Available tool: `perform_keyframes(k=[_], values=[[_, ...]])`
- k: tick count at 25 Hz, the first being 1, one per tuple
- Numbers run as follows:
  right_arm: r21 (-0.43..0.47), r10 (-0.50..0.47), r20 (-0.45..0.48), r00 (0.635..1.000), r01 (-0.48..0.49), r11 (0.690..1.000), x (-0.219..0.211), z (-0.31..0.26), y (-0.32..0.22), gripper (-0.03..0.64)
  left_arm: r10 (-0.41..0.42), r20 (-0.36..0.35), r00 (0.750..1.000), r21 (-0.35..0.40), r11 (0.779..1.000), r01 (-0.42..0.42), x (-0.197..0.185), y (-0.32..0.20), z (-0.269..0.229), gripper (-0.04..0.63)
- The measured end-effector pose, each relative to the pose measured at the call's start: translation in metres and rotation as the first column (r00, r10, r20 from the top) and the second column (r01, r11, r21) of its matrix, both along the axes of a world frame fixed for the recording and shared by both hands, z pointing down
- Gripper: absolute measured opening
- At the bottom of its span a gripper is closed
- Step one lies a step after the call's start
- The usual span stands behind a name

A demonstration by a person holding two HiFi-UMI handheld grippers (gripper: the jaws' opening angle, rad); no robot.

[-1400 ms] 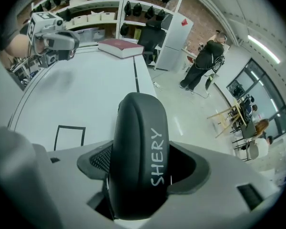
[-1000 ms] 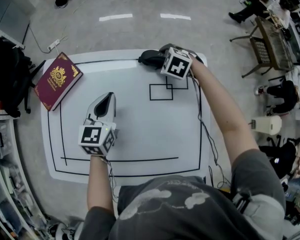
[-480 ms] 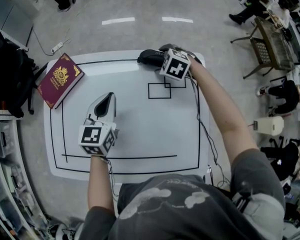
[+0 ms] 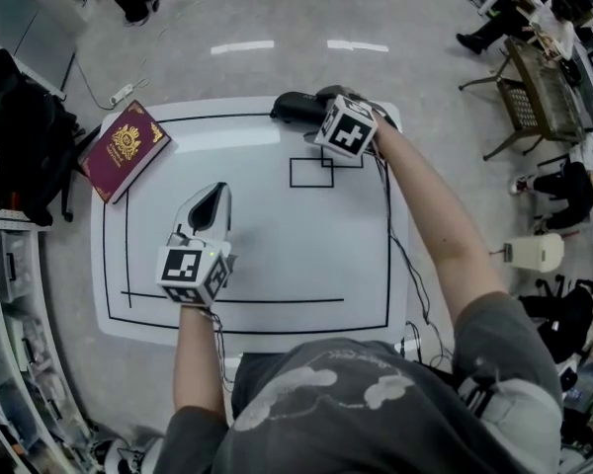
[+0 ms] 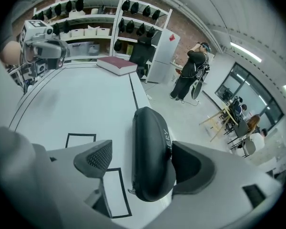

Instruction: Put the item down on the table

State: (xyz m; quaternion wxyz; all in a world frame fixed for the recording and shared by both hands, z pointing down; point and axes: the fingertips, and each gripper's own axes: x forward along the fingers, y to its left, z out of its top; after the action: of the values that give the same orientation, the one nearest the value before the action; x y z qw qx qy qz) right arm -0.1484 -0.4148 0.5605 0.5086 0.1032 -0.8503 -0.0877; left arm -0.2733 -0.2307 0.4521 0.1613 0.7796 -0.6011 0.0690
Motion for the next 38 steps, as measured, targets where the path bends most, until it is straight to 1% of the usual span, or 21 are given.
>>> perform_keyframes(k=[4,6,7,11,17,19,22,23,25,27,28,31,36,38], values=[[0.005,0.0,0.032,0.999,0.0,1.0,0.007,-0.014,0.015,0.39,-0.011,0.016,1.0,0.02,1.0,0.011,0.007,0.008,-0.013,0.003],[0.023,0.007,0.074,0.997,-0.008,1.0,0.012,-0.024,0.02,0.38,-0.021,0.022,1.0,0.035,0.999,0.02,0.013,0.012,-0.022,0.003],[0.028,0.014,0.102,0.995,-0.017,0.999,0.015,-0.03,0.024,0.364,-0.026,0.025,0.999,0.042,0.999,0.025,0.017,0.015,-0.026,0.003],[-0.021,0.045,0.2,0.979,-0.042,0.999,0.031,-0.053,0.05,0.305,-0.049,0.037,0.998,0.068,0.997,0.046,0.038,0.033,-0.043,0.003],[-0.071,0.045,0.273,0.961,-0.026,0.997,0.059,-0.073,0.09,0.245,-0.089,0.062,0.994,0.111,0.99,0.082,0.071,0.066,-0.064,0.003],[-0.085,0.067,0.321,0.945,-0.042,0.996,0.069,-0.079,0.097,0.216,-0.105,0.063,0.992,0.121,0.988,0.097,0.084,0.079,-0.07,0.003],[-0.132,0.134,0.401,0.906,-0.087,0.987,0.083,-0.09,0.109,0.186,-0.136,0.067,0.988,0.133,0.983,0.126,0.1,0.099,-0.074,0.003],[-0.147,0.15,0.416,0.897,-0.097,0.984,0.088,-0.093,0.114,0.172,-0.148,0.068,0.987,0.136,0.981,0.138,0.106,0.106,-0.074,0.003],[-0.154,0.171,0.438,0.883,-0.114,0.981,0.1,-0.099,0.124,0.115,-0.173,0.066,0.983,0.139,0.977,0.163,0.117,0.12,-0.073,0.003],[-0.141,0.183,0.462,0.868,-0.132,0.981,0.109,-0.103,0.134,0.03,-0.202,0.057,0.978,0.135,0.972,0.193,0.127,0.134,-0.07,0.003],[-0.134,0.181,0.471,0.863,-0.133,0.982,0.112,-0.104,0.14,0.0,-0.217,0.051,0.975,0.133,0.969,0.209,0.132,0.141,-0.068,0.003],[-0.128,0.161,0.486,0.859,-0.112,0.985,0.119,-0.104,0.164,0.0,-0.25,0.035,0.968,0.128,0.961,0.244,0.145,0.16,-0.063,0.003],[-0.155,0.175,0.518,0.837,-0.11,0.982,0.126,-0.099,0.199,-0.002,-0.276,0.033,0.96,0.103,0.957,0.272,0.156,0.185,-0.049,0.003],[-0.13,0.167,0.534,0.829,-0.114,0.985,0.127,-0.1,0.21,-0.003,-0.284,0.029,0.958,0.096,0.955,0.28,0.157,0.193,-0.046,0.003]])
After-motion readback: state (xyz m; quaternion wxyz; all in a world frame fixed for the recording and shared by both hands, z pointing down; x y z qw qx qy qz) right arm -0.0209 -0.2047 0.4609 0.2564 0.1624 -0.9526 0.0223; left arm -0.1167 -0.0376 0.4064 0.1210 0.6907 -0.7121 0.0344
